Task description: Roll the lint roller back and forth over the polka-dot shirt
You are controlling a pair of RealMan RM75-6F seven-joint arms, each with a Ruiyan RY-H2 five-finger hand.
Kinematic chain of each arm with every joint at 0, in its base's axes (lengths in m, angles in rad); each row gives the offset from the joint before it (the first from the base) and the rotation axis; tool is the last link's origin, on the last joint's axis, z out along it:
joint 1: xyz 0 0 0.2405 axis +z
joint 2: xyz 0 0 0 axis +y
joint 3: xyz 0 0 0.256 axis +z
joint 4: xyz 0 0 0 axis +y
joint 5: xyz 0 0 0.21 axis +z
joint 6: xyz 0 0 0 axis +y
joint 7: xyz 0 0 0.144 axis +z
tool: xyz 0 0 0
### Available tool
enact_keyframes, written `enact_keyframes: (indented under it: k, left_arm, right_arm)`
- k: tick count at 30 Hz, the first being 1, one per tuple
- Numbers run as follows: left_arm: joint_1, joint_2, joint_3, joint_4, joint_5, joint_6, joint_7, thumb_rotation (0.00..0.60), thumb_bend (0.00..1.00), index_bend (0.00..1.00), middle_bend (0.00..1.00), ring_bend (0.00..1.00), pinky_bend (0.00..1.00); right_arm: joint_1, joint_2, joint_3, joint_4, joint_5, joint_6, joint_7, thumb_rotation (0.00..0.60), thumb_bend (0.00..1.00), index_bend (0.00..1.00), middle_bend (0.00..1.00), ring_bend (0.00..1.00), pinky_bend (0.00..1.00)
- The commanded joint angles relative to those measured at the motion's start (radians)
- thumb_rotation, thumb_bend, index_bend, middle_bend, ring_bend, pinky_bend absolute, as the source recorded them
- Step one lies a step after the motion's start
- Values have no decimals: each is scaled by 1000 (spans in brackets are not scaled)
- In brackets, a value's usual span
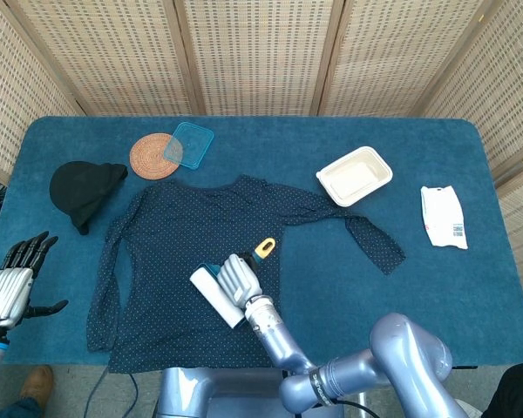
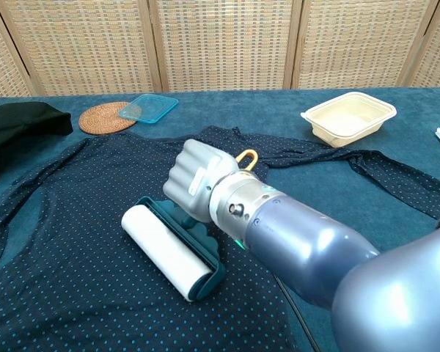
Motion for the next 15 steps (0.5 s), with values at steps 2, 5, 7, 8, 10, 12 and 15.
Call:
enact_keyframes:
  k: [2,5,7,8,10,12,15]
  left_arm:
    - [-1,0,0,0,-1,-1,-1,600,0,0,0,0,0]
    - [0,0,0,1,0,0,-2,600,0,0,0,0,0]
    - [-1,-1,1,2,0,-2,-1,600,0,0,0,0,0]
    - [-1,-1,2,2,0,-2,-2,600,0,0,0,0,0]
    - [-1,-2,2,3,0,-2,-2,600,0,0,0,0,0]
    - [-2,-2,2,3,0,-3,-2,600,0,0,0,0,0]
    - [-3,-1,2,2,0,-4,-2,600,0,0,0,0,0]
  right_arm:
    - [-3,-3,-5,-2,-9,3,-9,600,1000,756,1000,1000,1000]
    - [-9,-2,-9,13,-9,7,-17,600,1000,756,1000,1000,1000]
    - [-18,6,-20,40,-3,12,-29,600,1000,756,1000,1000,1000]
    - [-21,11,-24,51,-3,11,-31,600,1000,756,1000,1000,1000]
    - [-27,16,-28,66,-5,9,-31,600,1000,756,1000,1000,1000]
    - [-39,26,-35,100,4,12,-36,600,1000,756,1000,1000,1000]
    - [-54,37,-41,148,10,1,-37,600,1000,756,1000,1000,1000]
